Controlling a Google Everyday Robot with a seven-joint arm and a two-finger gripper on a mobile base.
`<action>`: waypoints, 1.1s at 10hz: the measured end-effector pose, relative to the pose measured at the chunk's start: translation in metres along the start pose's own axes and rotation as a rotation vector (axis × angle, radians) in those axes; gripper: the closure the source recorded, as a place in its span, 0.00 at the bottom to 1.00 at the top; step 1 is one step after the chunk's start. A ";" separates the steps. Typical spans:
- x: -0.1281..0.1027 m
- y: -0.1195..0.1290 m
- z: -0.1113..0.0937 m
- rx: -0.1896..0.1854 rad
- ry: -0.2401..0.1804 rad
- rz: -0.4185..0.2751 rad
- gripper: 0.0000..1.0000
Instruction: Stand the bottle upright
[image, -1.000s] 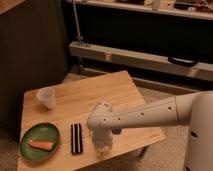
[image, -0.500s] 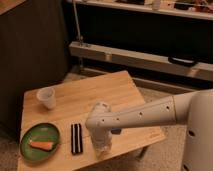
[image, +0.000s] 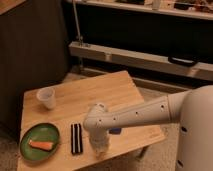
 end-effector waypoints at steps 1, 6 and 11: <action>0.001 0.000 0.001 -0.003 -0.003 0.001 0.86; -0.009 0.019 -0.025 -0.030 0.051 0.047 0.86; -0.026 0.052 -0.093 -0.042 0.174 0.022 0.86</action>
